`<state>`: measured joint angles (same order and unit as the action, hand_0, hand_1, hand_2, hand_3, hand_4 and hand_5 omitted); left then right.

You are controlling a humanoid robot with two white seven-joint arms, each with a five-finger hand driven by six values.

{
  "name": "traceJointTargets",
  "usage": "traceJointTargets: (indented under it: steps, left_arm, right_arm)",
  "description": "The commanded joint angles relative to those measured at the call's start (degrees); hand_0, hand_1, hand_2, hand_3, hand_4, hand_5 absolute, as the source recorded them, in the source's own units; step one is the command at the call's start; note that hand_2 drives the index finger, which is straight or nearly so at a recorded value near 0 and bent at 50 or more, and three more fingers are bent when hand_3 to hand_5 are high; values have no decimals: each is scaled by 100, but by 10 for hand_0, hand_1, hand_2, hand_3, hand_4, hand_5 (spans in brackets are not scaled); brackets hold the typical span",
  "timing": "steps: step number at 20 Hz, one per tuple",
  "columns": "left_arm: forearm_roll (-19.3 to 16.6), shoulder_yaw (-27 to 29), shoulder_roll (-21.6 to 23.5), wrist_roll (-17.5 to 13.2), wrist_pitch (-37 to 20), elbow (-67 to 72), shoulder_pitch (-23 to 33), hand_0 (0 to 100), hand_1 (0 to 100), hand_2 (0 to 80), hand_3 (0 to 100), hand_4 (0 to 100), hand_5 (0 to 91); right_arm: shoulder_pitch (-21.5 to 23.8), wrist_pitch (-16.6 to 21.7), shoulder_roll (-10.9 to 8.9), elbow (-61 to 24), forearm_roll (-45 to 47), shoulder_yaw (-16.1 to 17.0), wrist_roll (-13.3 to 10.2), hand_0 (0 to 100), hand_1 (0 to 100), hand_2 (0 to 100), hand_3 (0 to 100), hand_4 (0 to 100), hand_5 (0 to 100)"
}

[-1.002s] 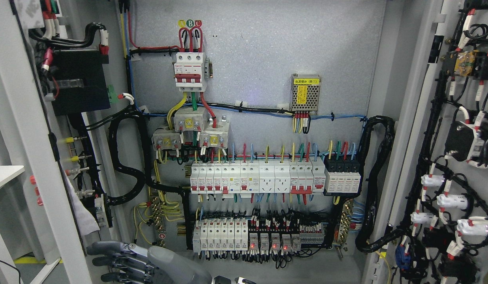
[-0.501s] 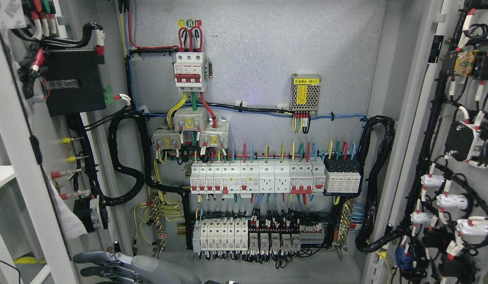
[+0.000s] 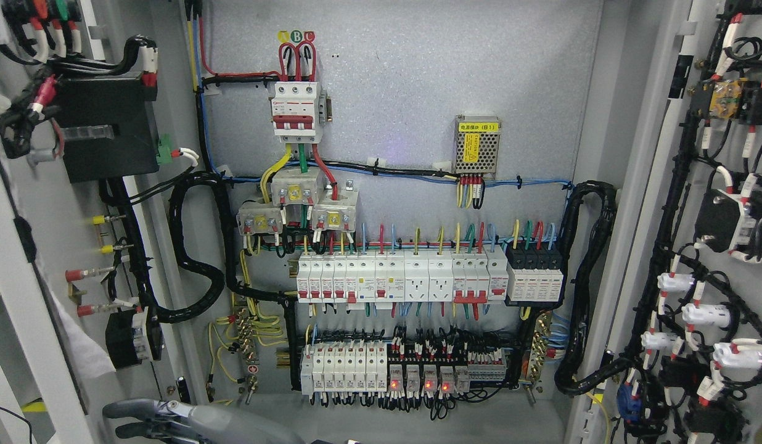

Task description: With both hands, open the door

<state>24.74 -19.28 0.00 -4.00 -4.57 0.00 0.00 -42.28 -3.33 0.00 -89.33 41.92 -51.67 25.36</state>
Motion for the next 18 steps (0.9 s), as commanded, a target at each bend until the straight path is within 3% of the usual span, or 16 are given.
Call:
traceJointTargets:
  steps: [1, 6, 12, 18]
  left_arm:
    - [-5, 47, 106, 4, 0, -132, -114, 296, 0, 27, 28, 37, 0]
    - [-5, 47, 114, 4, 0, -132, -114, 296, 0, 27, 28, 36, 0]
    - [-5, 47, 106, 4, 0, -132, -114, 296, 0, 27, 28, 37, 0]
    - [-5, 47, 114, 4, 0, -140, -114, 295, 0, 27, 28, 36, 0]
  right_arm:
    - [-105, 8, 0, 178, 0, -326, -31, 218, 0, 0, 0, 0, 0]
    - [-245, 8, 0, 152, 0, -379, -197, 218, 0, 0, 0, 0, 0]
    - [-456, 254, 0, 144, 0, -791, -505, 218, 0, 0, 0, 0, 0]
    - [-702, 263, 0, 144, 9, -1055, -532, 217, 0, 0, 0, 0, 0]
